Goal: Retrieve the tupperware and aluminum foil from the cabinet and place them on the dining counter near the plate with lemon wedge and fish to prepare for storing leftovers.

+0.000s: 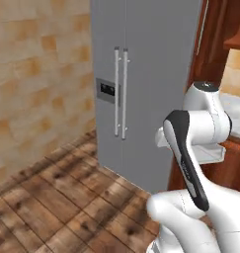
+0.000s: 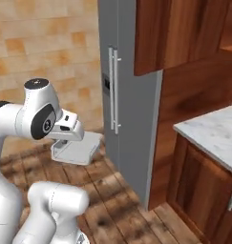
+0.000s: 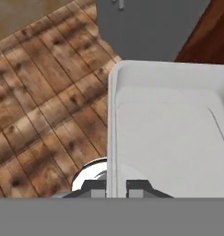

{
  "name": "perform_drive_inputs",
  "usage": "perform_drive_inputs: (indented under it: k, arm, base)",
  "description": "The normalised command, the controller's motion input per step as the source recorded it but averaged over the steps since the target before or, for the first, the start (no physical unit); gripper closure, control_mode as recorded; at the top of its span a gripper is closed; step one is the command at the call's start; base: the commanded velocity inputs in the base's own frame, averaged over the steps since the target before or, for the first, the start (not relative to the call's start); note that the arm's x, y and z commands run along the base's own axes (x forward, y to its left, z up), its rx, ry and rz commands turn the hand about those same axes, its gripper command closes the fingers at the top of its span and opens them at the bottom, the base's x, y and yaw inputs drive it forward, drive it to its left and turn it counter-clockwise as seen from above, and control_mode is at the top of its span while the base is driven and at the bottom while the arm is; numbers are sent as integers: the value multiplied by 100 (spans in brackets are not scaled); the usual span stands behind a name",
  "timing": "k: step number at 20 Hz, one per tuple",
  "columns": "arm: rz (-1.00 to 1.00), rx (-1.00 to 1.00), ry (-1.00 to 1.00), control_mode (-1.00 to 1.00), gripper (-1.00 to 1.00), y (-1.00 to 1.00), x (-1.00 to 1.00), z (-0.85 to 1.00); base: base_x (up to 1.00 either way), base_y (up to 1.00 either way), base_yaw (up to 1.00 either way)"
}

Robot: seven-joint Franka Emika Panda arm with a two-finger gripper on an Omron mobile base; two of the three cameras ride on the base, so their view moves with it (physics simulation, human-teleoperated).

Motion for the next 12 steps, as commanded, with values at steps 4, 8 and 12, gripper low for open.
perform_drive_inputs:
  k: [4, 8, 12]
  arm:
    - [0, 0, 0, 100, 100, 0, 0, 0]
    - [0, 0, 0, 100, 100, 0, 0, 0]
    - [0, 0, 0, 100, 100, 0, 0, 0]
  base:
    - [-12, 65, 92]
    - [4, 37, 89]
    - [50, 2, 82]
